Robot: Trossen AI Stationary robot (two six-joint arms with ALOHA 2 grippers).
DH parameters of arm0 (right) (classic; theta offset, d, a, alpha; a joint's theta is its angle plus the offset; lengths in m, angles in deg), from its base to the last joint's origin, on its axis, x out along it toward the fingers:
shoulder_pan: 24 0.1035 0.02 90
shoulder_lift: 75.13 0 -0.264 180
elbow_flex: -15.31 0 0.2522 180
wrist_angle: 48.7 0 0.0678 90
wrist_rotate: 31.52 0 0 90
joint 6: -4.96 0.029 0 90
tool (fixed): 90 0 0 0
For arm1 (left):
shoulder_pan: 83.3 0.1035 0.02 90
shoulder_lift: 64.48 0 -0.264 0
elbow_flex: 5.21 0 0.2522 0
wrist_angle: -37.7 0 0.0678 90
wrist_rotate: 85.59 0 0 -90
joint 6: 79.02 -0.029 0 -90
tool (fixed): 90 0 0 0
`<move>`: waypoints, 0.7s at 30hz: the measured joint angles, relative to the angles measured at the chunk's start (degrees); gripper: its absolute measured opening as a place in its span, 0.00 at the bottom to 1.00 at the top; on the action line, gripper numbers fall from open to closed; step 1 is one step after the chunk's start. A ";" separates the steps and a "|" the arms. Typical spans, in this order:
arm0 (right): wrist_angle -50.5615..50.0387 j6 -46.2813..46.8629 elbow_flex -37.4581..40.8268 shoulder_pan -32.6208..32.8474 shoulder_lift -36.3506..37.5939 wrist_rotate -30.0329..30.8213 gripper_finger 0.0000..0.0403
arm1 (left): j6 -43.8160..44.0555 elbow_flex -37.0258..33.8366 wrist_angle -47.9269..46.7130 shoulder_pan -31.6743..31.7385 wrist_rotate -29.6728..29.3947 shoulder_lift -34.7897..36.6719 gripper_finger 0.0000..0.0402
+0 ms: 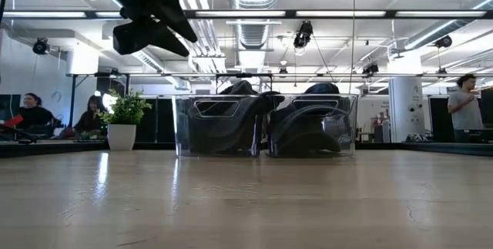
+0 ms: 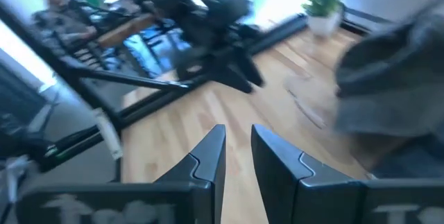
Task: Pick & Place hat
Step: Return to Home Position
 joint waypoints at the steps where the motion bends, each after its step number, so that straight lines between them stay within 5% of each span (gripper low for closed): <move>1: 0.11 -0.95 -0.74 0.63 -0.02 -0.02 0.17 | -0.12 0.00 -0.03 0.00 0.02 0.02 0.35; 21: 12.63 1.64 6.82 2.24 -0.32 0.09 0.17 | 0.99 0.00 0.03 -3.69 0.09 0.15 0.35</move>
